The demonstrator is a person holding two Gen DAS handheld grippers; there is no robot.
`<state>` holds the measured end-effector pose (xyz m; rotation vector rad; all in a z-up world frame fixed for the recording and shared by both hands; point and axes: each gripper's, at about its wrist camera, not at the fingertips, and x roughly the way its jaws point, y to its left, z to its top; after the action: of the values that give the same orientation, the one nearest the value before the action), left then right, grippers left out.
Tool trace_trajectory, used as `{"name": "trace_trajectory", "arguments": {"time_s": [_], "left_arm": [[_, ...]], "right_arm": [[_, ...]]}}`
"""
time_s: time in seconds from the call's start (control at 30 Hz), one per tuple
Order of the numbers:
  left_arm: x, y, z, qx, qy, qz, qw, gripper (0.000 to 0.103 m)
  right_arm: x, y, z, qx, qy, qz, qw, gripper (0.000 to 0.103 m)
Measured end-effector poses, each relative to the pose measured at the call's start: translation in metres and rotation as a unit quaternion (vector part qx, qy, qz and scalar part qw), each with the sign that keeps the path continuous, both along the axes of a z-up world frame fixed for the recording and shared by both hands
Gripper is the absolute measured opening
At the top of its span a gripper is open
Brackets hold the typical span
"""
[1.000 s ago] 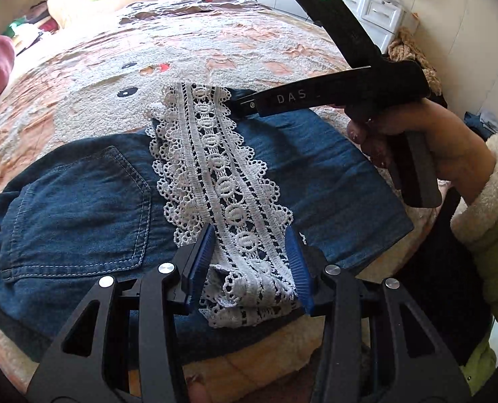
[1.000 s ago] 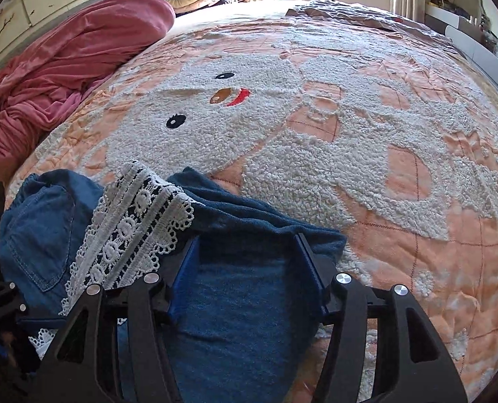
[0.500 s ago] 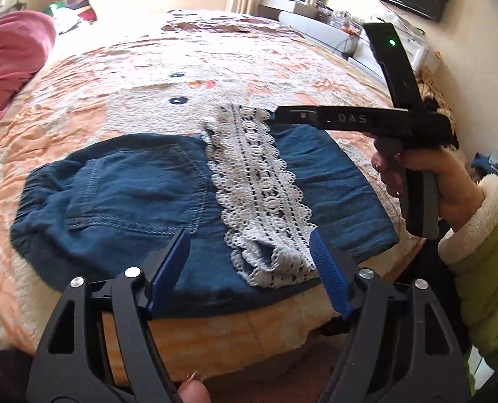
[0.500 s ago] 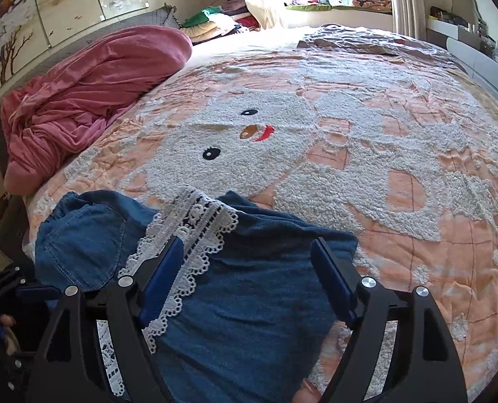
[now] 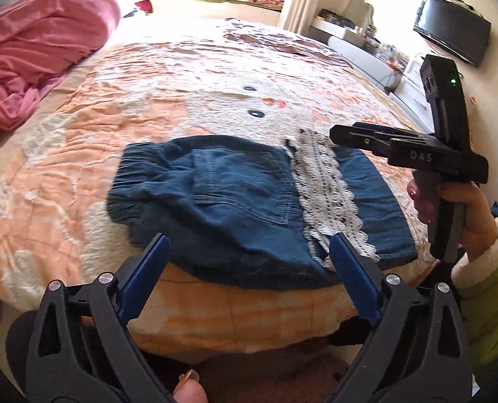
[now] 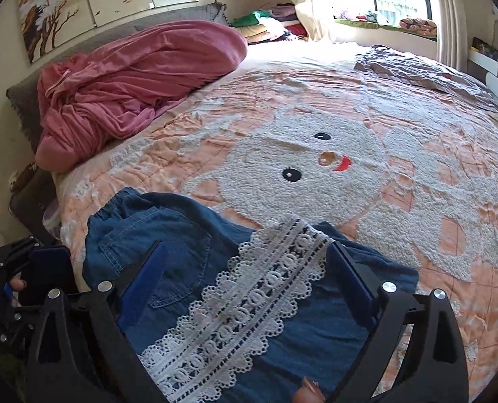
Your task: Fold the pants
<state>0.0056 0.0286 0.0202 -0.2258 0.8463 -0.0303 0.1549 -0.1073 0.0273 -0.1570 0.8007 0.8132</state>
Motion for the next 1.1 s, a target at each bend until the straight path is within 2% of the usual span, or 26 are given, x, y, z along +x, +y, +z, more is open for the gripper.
{"name": "trace_trajectory", "arguments": {"time_s": [0.27,0.5,0.77,0.97,1.0,1.07,1.1], "left_arm": [[-0.010,0.037,-0.011,-0.040,0.020,0.041,0.9982,0.093],[-0.008,0.054,-0.026,-0.091,0.034,0.060,0.9935,0.093],[0.001,0.059,-0.039,-0.132,0.030,0.064,0.9888,0.093],[0.010,0.063,-0.051,-0.191,0.025,0.061,0.9794,0.093],[0.012,0.063,-0.053,-0.194,0.021,0.059,0.9791,0.093],[0.014,0.062,-0.056,-0.193,0.024,0.062,0.9790,0.093],[0.016,0.062,-0.057,-0.196,0.022,0.062,0.9785,0.093]], "right_arm": [[0.000,0.077,0.006,-0.029,0.014,0.079,0.996,0.095],[0.007,0.142,-0.004,-0.063,0.049,0.150,0.985,0.095],[0.011,0.181,-0.026,-0.099,0.079,0.194,0.973,0.095],[0.020,0.207,-0.044,-0.123,0.116,0.213,0.962,0.094],[0.022,0.211,-0.047,-0.122,0.123,0.215,0.961,0.093],[0.025,0.219,-0.054,-0.126,0.144,0.226,0.955,0.075],[0.025,0.222,-0.057,-0.129,0.152,0.227,0.953,0.071]]}}
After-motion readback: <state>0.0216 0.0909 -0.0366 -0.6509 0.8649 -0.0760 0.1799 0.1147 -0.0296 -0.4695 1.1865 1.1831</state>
